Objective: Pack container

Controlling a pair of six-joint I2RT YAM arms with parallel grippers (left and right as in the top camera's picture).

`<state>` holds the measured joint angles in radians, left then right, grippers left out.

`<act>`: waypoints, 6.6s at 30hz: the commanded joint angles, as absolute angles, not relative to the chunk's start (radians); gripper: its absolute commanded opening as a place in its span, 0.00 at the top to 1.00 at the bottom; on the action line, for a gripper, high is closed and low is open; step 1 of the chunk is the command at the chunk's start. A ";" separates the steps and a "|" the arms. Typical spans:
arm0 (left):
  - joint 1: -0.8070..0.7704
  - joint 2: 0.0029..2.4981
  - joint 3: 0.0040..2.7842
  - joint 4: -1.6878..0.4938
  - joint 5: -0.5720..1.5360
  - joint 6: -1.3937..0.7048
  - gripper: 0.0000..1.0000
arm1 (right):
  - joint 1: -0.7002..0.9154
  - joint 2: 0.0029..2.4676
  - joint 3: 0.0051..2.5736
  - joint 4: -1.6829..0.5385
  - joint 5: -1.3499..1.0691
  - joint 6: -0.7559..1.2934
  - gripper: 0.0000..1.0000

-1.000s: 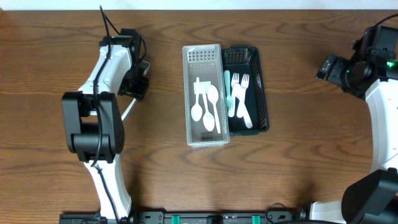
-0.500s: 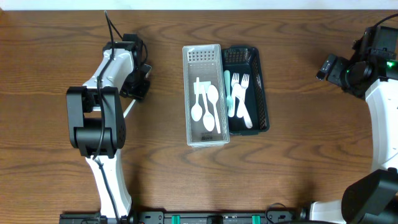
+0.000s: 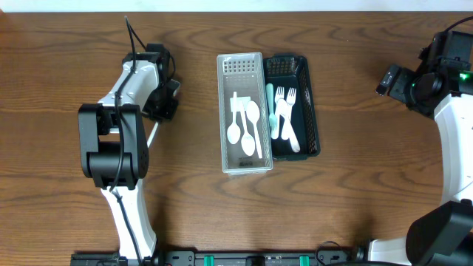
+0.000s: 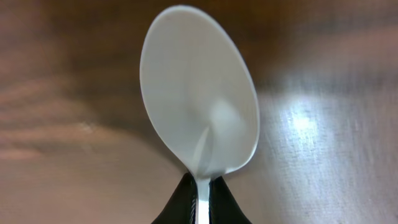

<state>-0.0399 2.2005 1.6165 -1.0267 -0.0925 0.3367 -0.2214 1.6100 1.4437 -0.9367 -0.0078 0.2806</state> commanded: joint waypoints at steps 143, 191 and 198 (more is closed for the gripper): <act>-0.270 0.900 1.769 -1.340 -0.180 -0.192 0.02 | -0.145 0.247 0.706 -0.809 -0.289 0.052 0.01; -0.270 0.900 1.769 -1.340 -0.180 -0.192 0.02 | -0.144 0.010 0.153 -0.572 -0.277 0.111 0.01; -0.270 0.900 1.769 -1.340 -0.180 -0.192 0.02 | -0.144 0.010 0.153 -0.572 -0.277 0.111 0.01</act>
<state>-0.2756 0.8967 1.7622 -1.3384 -0.1650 -0.2050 -0.1535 0.0219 0.1566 -0.5751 -0.2836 0.0990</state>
